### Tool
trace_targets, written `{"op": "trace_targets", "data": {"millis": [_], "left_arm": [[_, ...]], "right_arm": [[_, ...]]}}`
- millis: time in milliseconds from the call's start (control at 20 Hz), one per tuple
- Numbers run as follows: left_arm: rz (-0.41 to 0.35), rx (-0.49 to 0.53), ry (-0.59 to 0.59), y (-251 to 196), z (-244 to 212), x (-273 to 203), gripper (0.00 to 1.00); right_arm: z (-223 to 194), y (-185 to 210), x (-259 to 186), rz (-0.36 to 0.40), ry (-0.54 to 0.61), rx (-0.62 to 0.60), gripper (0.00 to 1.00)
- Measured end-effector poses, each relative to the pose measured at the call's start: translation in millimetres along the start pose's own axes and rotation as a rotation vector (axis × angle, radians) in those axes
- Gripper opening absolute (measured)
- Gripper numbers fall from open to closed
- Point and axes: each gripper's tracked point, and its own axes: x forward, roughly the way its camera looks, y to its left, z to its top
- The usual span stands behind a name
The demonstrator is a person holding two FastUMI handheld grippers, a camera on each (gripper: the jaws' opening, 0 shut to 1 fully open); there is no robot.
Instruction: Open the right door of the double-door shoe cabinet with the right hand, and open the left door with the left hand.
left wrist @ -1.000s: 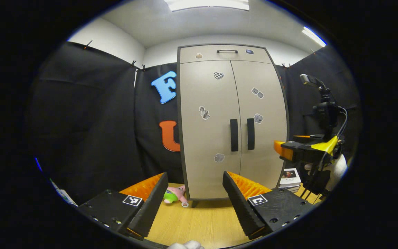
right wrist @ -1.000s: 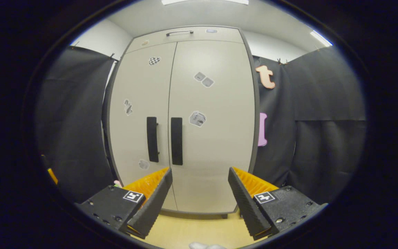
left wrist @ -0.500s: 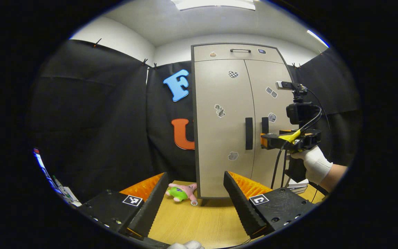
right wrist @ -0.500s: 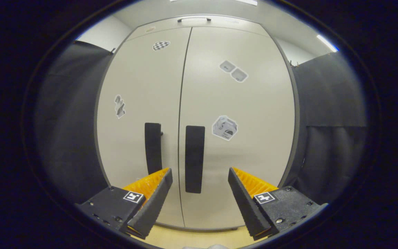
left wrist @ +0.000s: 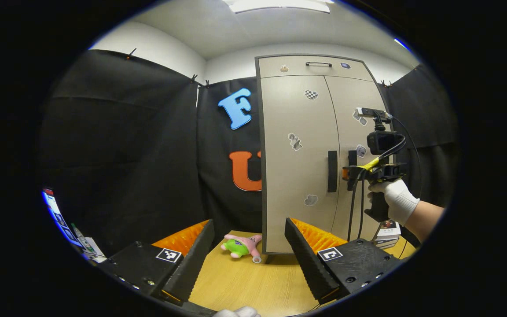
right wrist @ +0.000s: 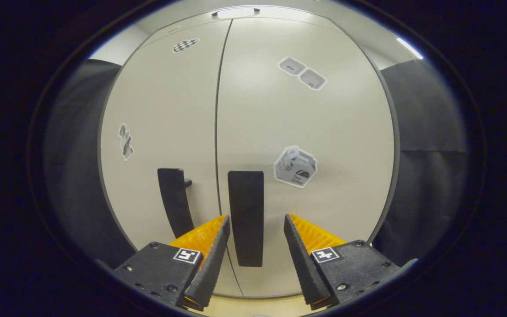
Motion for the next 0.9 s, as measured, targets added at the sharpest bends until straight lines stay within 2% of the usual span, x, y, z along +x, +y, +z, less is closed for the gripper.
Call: {"op": "trace_targets", "data": {"millis": [100, 150, 200, 250, 350, 650, 900], "left_arm": [[0.003, -0.004, 0.002, 0, 0, 1, 0.96], [0.002, -0.006, 0.001, 0, 1, 2, 0.96], [0.002, -0.009, 0.0, -1, 1, 2, 0.96], [0.0, -0.01, -0.002, -1, 1, 2, 0.96], [-0.007, -0.006, -0.006, -3, 3, -1, 0.96], [-0.006, -0.003, -0.017, -4, 5, -10, 0.96], [-0.034, -0.009, 0.001, -15, -2, -21, 0.96]], "right_arm": [[-3, -3, 1, -0.022, 0.004, -0.005, 0.69], [-4, -3, 6, -0.031, 0.007, -0.006, 0.59], [-6, -4, 6, -0.039, 0.007, 0.002, 0.58], [-6, -1, 6, -0.026, 0.013, 0.008, 0.46], [-7, -1, 5, -0.021, 0.017, -0.014, 0.35], [-9, -3, -8, 0.071, 0.018, -0.054, 0.24], [-14, -13, -45, 0.106, 0.023, -0.063, 0.23]]}}
